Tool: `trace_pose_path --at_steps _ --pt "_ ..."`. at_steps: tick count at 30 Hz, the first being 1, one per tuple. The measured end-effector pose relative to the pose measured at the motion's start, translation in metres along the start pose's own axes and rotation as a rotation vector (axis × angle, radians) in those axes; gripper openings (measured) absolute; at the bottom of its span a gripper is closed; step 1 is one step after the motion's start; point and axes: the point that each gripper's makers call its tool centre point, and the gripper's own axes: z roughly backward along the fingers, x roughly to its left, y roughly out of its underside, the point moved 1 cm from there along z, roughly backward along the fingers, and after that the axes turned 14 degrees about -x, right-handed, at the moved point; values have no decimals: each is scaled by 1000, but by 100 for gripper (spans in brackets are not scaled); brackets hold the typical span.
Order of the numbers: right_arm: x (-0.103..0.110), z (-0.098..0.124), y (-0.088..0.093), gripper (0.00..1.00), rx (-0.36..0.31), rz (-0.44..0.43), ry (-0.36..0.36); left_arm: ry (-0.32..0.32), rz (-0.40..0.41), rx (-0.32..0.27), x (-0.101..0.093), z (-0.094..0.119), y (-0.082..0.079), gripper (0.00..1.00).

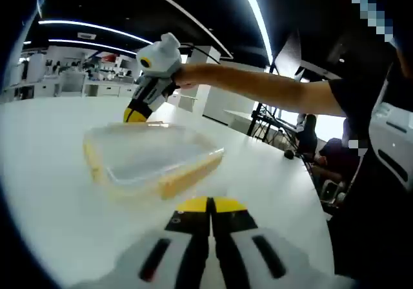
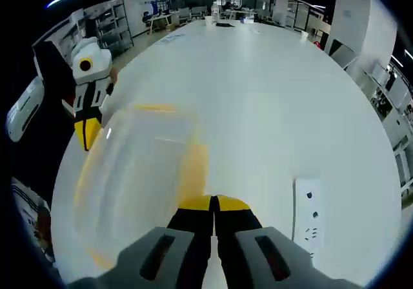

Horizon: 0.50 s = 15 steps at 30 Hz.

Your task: Snap each plastic latch of the storage box into its locked position after aligning the lid with the box until every specified latch is closed and the lid sits flush.

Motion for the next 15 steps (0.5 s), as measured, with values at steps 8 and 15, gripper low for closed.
trace_pose_path --at_steps 8,15 --pt "2 -6 0 0 -15 -7 -112 16 23 9 -2 -18 13 0" --pt "14 -13 4 0 -29 -46 -199 9 17 -33 -5 -27 12 0"
